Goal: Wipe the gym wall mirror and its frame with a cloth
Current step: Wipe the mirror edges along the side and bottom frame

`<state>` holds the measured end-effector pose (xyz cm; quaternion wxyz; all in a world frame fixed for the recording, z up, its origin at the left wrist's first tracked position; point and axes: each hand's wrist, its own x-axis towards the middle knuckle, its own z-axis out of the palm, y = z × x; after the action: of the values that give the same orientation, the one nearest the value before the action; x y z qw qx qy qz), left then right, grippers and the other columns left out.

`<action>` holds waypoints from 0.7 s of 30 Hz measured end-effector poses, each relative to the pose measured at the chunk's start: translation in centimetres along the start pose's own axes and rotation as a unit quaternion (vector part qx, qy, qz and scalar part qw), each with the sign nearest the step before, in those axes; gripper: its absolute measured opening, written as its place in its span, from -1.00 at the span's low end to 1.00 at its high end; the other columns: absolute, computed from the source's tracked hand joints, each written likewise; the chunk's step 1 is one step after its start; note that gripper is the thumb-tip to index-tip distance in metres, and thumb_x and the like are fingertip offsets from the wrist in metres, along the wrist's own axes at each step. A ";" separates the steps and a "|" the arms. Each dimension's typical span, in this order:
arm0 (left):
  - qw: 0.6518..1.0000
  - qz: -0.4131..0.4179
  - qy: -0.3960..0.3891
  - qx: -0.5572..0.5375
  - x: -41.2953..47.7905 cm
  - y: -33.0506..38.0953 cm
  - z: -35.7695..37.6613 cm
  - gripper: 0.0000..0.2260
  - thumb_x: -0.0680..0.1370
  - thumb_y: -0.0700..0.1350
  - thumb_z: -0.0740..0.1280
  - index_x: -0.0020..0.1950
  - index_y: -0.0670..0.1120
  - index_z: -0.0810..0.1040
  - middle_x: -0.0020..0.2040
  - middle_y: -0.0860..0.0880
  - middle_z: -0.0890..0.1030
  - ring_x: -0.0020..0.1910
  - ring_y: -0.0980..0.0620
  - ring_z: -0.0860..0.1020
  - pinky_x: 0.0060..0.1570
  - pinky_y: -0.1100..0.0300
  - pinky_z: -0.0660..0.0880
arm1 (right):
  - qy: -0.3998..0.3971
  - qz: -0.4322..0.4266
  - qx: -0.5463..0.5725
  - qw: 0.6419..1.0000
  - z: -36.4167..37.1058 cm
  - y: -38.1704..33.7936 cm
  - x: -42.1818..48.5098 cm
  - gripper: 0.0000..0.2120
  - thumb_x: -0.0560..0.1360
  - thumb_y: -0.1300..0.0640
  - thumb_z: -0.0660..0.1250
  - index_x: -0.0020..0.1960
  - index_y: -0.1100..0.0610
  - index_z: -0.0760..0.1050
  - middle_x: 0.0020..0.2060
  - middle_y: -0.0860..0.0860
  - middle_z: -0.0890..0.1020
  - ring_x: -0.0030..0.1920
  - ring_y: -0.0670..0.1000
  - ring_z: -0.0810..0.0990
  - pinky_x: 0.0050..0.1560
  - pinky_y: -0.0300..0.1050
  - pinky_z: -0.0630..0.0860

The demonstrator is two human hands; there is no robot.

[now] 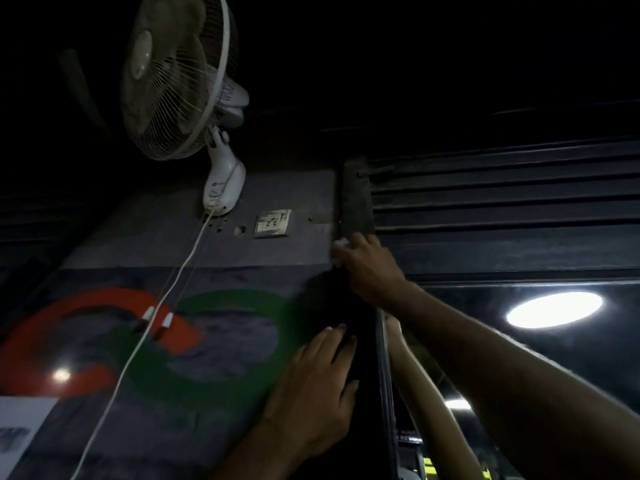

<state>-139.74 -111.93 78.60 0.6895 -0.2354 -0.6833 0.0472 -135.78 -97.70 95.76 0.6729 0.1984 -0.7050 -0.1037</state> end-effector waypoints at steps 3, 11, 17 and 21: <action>1.000 -0.008 -0.001 -0.007 -0.2 0.3 0.1 -0.47 0.49 0.11 0.20 0.40 -0.07 0.54 0.41 -0.08 0.55 0.33 -0.09 0.57 0.21 0.03 0.58 | -0.033 -0.098 -0.003 0.995 -0.5 1.1 -1.3 -0.57 0.61 0.17 0.26 0.46 -0.05 0.41 0.33 0.11 0.40 0.29 0.25 0.40 0.22 0.09 0.46; 1.000 0.016 0.012 -0.010 -0.8 -0.2 0.6 -0.44 0.48 0.14 0.20 0.42 -0.07 0.53 0.46 -0.08 0.50 0.40 -0.06 0.52 0.27 0.03 0.55 | 0.056 0.097 0.024 0.993 -0.7 1.8 -1.4 -0.44 0.54 0.15 0.33 0.50 -0.02 0.29 0.40 0.06 0.42 0.37 0.23 0.36 0.20 0.12 0.39; 0.997 0.045 0.036 -0.046 -1.3 -1.5 1.7 -0.44 0.52 0.15 0.21 0.47 -0.06 0.47 0.51 -0.10 0.44 0.46 -0.10 0.45 0.33 -0.02 0.51 | -0.006 -0.058 0.042 0.997 0.1 0.7 -3.5 -0.49 0.48 0.29 0.29 0.39 0.00 0.49 0.20 0.08 0.50 0.17 0.21 0.44 0.05 0.10 0.45; 0.993 0.080 0.068 -0.053 -0.9 -2.7 1.8 -0.48 0.50 0.16 0.23 0.40 -0.03 0.54 0.45 -0.07 0.50 0.40 -0.08 0.51 0.31 0.03 0.52 | 0.075 0.054 0.007 0.996 -0.4 2.3 -1.0 -0.52 0.56 0.16 0.33 0.46 -0.06 0.41 0.29 0.10 0.45 0.28 0.23 0.41 0.16 0.15 0.43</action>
<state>-142.25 -114.22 78.77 0.7150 -0.3280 -0.6154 0.0493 -135.69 -95.14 95.79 0.7270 0.1719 -0.6630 -0.0473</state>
